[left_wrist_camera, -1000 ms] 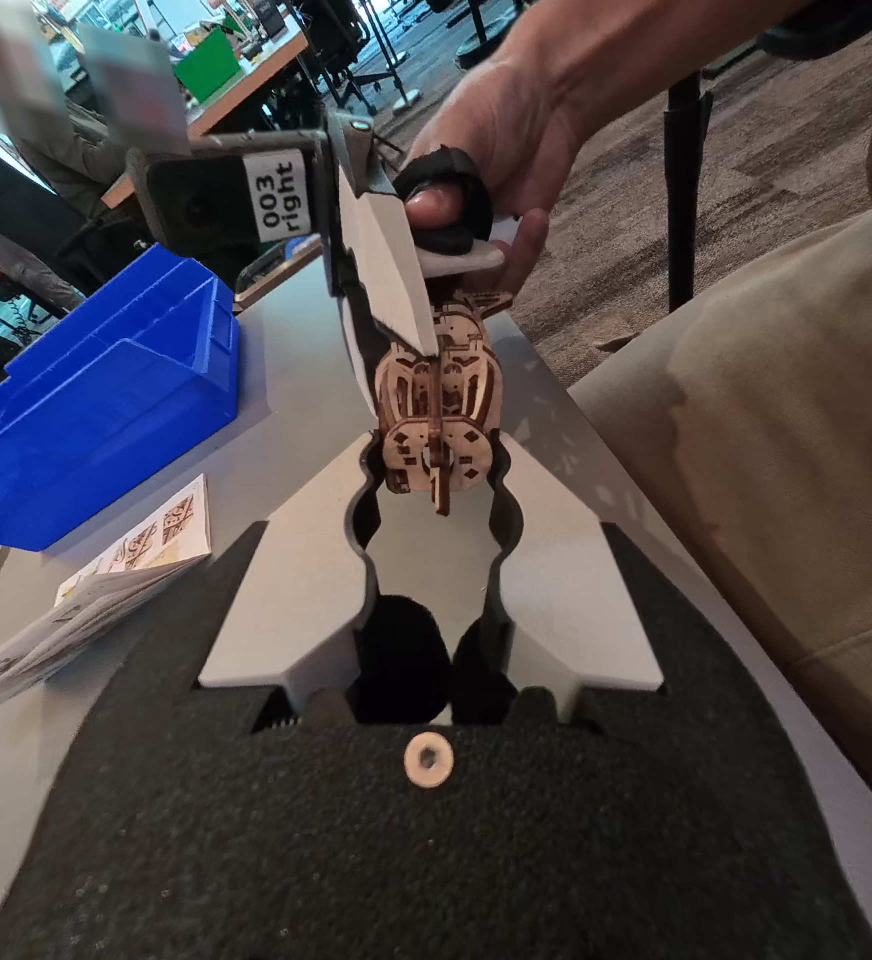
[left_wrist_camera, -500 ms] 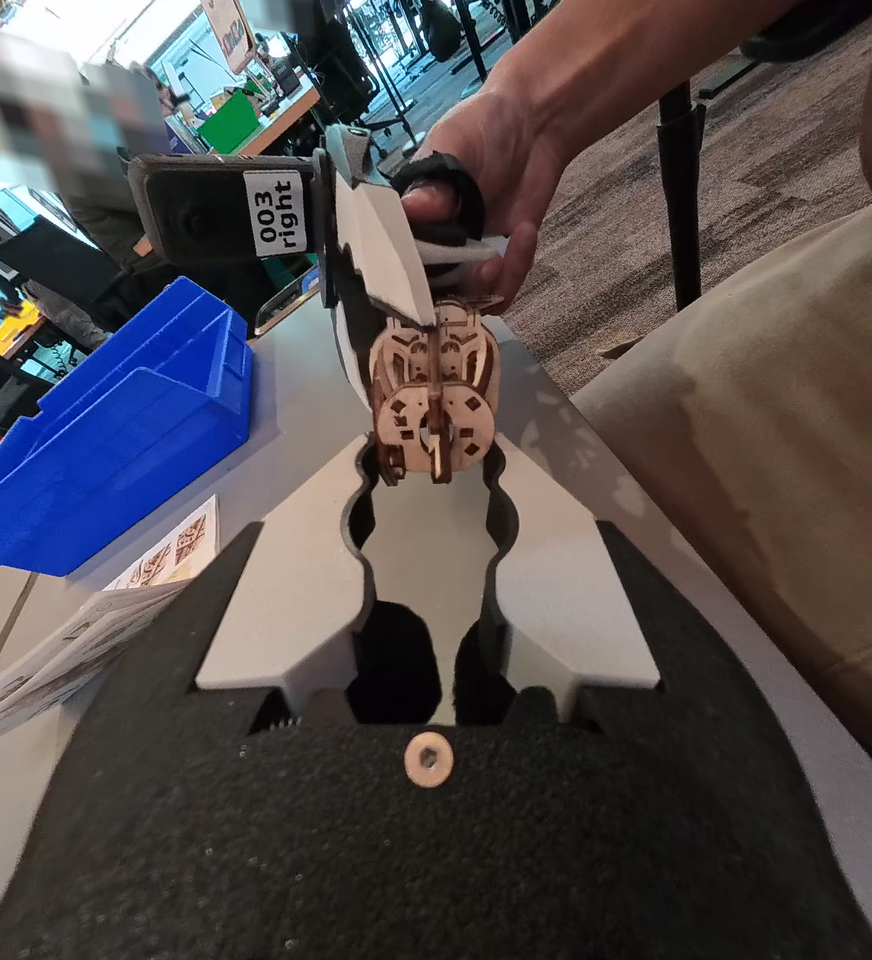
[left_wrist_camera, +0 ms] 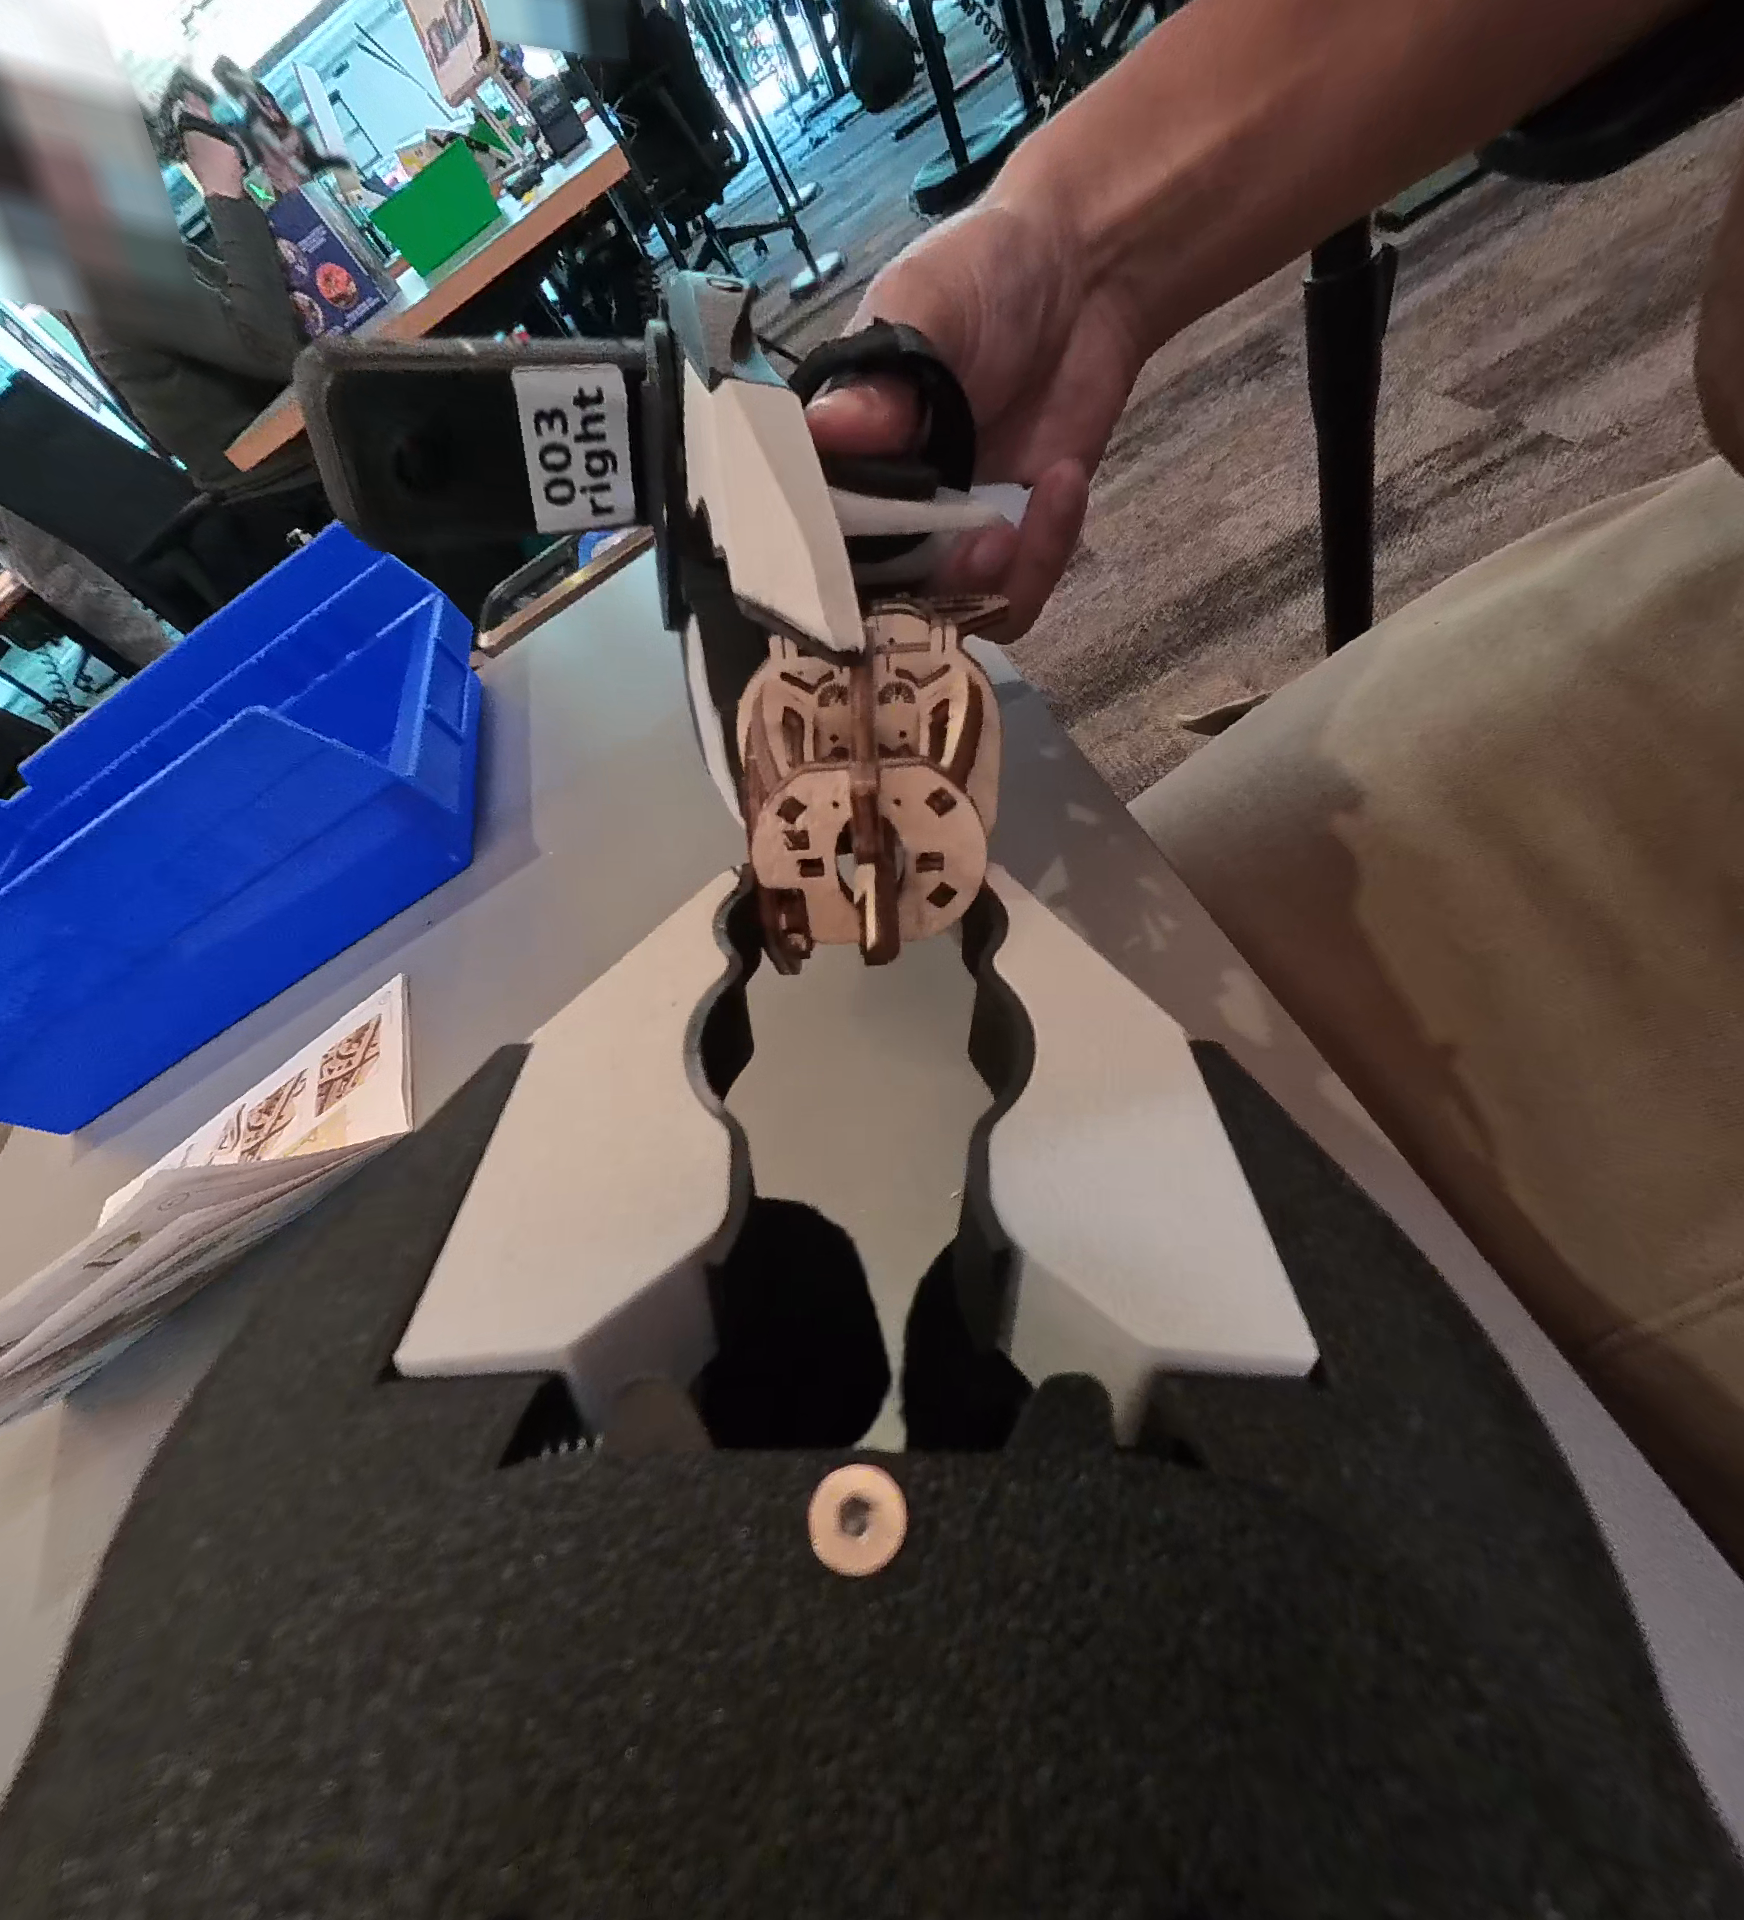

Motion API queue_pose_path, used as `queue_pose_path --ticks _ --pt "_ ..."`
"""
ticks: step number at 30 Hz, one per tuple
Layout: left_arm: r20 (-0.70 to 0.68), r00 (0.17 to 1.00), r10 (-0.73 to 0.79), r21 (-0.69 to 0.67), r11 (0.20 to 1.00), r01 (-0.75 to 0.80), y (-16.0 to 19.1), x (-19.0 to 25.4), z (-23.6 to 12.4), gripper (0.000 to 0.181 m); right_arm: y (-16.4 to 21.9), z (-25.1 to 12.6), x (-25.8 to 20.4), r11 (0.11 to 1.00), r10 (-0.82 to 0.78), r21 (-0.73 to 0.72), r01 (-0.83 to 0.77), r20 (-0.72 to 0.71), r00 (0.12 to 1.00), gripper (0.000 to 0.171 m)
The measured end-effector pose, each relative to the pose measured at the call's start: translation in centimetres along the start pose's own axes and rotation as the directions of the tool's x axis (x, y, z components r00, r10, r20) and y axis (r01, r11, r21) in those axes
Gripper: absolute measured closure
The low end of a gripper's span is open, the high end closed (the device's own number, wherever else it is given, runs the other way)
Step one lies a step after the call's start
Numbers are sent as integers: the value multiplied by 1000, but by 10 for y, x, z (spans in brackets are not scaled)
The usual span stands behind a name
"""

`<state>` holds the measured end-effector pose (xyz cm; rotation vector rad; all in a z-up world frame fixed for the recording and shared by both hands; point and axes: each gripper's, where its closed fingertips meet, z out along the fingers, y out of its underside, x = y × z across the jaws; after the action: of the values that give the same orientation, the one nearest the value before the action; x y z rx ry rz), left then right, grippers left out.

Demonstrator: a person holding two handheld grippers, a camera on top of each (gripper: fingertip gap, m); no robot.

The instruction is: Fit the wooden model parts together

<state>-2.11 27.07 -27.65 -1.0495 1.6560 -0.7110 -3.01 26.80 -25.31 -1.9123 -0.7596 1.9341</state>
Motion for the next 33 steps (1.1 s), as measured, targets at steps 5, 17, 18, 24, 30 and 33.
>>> queue_pose_path --ticks 5,17,18,24,30,33 --pt "30 999 25 11 1000 -26 0 -3 -1 146 -1 -2 1 999 46 11 -46 24 999 129" --pt "39 994 -103 7 995 103 11 -20 -2 140 -11 -29 27 977 186 121 -176 -78 979 129" --pt "35 992 -125 7 992 124 13 -22 -2 136 -13 -31 29 973 203 131 -191 -84 976 129" --pt "20 986 -165 40 986 165 9 -25 -4 133 -10 -22 31 968 239 103 -230 -82 968 129" --pt "-5 993 -119 15 993 119 10 -14 0 138 -12 -9 25 962 261 90 -256 -39 965 129" --pt "-1 991 -137 19 990 137 10 -16 -2 144 -12 -8 28 962 264 93 -257 -63 963 129"
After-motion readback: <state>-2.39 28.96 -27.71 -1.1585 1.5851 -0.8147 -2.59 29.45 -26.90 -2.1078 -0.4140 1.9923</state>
